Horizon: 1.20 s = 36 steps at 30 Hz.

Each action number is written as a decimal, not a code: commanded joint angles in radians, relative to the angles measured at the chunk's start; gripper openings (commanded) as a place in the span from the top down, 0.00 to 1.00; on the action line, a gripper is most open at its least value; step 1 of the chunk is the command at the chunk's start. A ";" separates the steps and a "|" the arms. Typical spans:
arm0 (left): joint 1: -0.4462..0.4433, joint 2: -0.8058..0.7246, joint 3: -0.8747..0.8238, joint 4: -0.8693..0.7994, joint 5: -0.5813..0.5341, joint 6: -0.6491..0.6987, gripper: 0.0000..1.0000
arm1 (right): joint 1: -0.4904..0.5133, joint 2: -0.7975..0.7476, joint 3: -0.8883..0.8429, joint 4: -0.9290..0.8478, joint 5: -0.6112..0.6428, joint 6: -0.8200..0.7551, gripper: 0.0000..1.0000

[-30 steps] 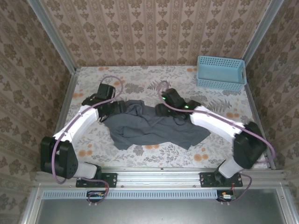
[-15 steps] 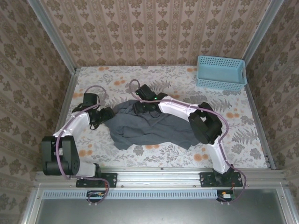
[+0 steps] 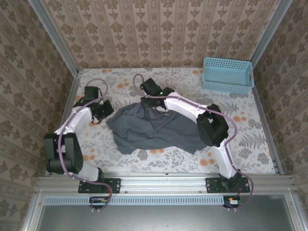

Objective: Fold the inside-out t-shirt

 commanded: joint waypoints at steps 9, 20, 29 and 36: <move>-0.005 -0.485 -0.033 -0.025 -0.131 0.016 0.97 | -0.058 -0.627 -0.492 0.097 0.111 -0.020 1.00; -0.236 0.055 0.090 0.064 -0.032 0.011 0.27 | -0.018 -0.786 -0.882 0.153 0.046 0.126 1.00; -0.337 0.417 0.337 0.057 -0.098 0.016 0.23 | 0.006 -0.849 -1.022 0.145 0.074 0.217 1.00; -0.341 0.572 0.484 -0.051 -0.175 0.022 0.59 | -0.004 -0.904 -1.005 0.089 0.181 0.231 1.00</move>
